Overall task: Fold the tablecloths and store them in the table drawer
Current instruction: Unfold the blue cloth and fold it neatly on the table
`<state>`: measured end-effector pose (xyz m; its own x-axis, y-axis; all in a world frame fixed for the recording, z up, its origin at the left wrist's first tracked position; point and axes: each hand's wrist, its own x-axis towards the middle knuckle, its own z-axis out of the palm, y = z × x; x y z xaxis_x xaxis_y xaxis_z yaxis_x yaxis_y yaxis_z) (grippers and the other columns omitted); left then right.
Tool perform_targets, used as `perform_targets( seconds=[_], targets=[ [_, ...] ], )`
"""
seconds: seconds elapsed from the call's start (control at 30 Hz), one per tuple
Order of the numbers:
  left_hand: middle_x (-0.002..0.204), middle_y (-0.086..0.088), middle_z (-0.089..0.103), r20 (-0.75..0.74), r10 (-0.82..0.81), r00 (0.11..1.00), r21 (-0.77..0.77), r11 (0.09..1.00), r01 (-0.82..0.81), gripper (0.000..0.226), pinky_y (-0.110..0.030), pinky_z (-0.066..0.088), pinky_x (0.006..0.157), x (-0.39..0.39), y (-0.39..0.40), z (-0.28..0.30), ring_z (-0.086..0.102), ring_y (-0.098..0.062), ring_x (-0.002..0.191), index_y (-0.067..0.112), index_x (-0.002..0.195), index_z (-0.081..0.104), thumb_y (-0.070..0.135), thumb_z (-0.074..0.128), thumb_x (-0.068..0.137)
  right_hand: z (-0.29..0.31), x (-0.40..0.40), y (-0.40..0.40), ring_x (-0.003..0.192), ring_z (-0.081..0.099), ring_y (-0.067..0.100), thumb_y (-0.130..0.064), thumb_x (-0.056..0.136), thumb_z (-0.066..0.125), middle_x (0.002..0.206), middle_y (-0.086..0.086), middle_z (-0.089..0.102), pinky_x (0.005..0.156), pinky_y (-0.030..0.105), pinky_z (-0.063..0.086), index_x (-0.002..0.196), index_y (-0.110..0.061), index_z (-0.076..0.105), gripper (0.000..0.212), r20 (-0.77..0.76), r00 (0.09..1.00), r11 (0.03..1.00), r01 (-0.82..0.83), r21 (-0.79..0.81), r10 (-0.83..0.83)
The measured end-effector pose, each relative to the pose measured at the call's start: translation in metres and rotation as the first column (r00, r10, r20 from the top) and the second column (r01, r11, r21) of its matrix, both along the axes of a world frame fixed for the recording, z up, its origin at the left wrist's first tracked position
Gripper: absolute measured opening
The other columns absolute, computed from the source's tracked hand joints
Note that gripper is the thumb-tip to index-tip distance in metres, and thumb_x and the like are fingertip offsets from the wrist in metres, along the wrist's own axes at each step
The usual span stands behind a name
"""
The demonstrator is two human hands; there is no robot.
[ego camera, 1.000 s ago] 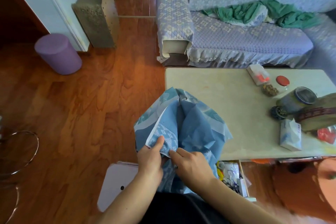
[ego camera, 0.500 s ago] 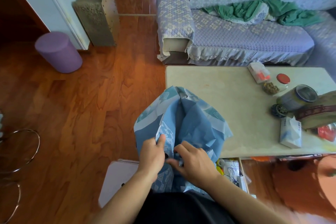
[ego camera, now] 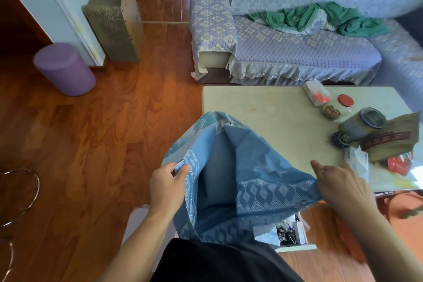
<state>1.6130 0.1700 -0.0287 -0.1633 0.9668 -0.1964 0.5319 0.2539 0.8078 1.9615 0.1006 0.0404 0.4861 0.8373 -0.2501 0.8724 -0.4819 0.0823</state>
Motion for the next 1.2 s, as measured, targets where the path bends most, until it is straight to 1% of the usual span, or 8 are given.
perform_targets(
  seconds=[0.1,0.3,0.6,0.83,0.93,1.07,1.13,1.2],
  targets=[
    [0.05,0.003,0.038,0.027,-0.027,0.999,-0.004,1.0,0.027,0.039,-0.036,0.027,0.052,0.011,-0.004,0.007,0.032,-0.018,0.051,0.006,0.065,0.046,0.024,0.065,0.093,-0.003,0.018,-0.014,0.116,0.058,0.039,-0.054,0.103,0.029,0.123,0.022,0.061,0.092,0.042,0.044,0.13,-0.017,0.061,0.056,-0.03,0.992,0.976,0.113,-0.185,-0.12],
    [0.048,0.014,0.044,0.122,-0.055,0.991,-0.013,0.998,0.057,0.041,-0.031,0.028,0.051,0.035,-0.01,0.021,0.037,-0.01,0.049,0.02,0.06,0.041,0.021,0.062,0.096,0.005,0.025,-0.023,0.085,0.072,0.026,-0.027,0.094,0.063,0.108,0.002,0.073,0.075,0.038,0.058,0.13,-0.012,0.053,0.041,-0.147,0.966,0.954,0.173,-0.245,-0.213],
    [0.079,-0.01,0.055,0.551,0.055,0.833,-0.105,0.994,0.004,0.017,-0.037,0.039,0.073,0.05,0.144,0.1,0.05,-0.022,0.082,0.016,0.075,0.058,0.018,0.068,0.089,0.11,0.05,0.098,0.077,0.06,0.032,-0.029,0.099,0.051,0.09,0.029,0.061,0.071,0.044,0.054,0.097,-0.003,0.055,0.027,-0.67,0.72,0.699,0.573,0.428,-0.18],
    [0.072,0.004,0.066,0.745,-0.278,0.607,0.385,0.922,-0.049,0.024,-0.031,0.053,0.068,0.06,0.147,0.295,0.064,-0.014,0.072,0.019,0.077,0.06,0.015,0.059,0.1,0.282,0.0,0.107,0.062,0.055,0.024,-0.053,0.1,0.045,0.069,0.008,0.057,0.059,0.025,0.048,0.072,-0.013,0.061,0.051,-0.655,0.726,0.433,0.532,0.727,0.208],
    [0.07,0.005,0.066,0.73,-0.384,0.565,0.407,0.909,0.091,0.021,-0.028,0.053,0.068,0.08,0.117,0.3,0.063,-0.011,0.069,0.018,0.08,0.064,0.013,0.06,0.1,0.299,-0.036,0.094,0.064,0.058,0.021,-0.053,0.102,0.043,0.069,0.005,0.058,0.062,0.031,0.049,0.076,-0.014,0.061,0.051,-0.651,0.68,0.529,0.436,0.729,0.337],
    [0.094,-0.002,0.066,0.716,-0.312,0.625,0.255,0.95,0.183,0.017,-0.038,0.046,0.084,0.126,0.081,0.227,0.059,-0.017,0.089,0.009,0.1,0.065,0.025,0.067,0.095,0.231,-0.087,0.111,0.072,0.063,0.03,-0.023,0.103,0.045,0.072,0.003,0.06,0.056,0.036,0.044,0.084,-0.015,0.045,0.021,-0.244,0.879,0.737,-0.162,0.656,0.41],
    [0.078,-0.005,0.057,0.726,-0.207,0.656,0.146,0.978,0.147,0.02,-0.04,0.042,0.072,0.138,0.061,0.185,0.051,-0.02,0.077,0.016,0.079,0.061,0.028,0.066,0.094,0.171,-0.105,0.114,0.061,0.053,0.019,-0.031,0.104,0.045,0.061,-0.004,0.05,0.054,0.033,0.032,0.074,-0.019,0.046,0.032,-0.407,0.818,0.77,-0.066,0.635,0.406],
    [0.072,-0.009,0.055,0.712,-0.083,0.698,0.063,0.997,0.055,0.026,-0.04,0.042,0.063,0.141,0.047,0.147,0.05,-0.021,0.069,0.01,0.075,0.058,0.024,0.065,0.097,0.112,-0.119,0.103,0.054,0.047,0.01,-0.033,0.101,0.055,0.057,-0.007,0.05,0.056,0.031,0.037,0.071,-0.017,0.049,0.034,-0.767,0.55,0.748,0.342,0.568,0.331]
  ],
)
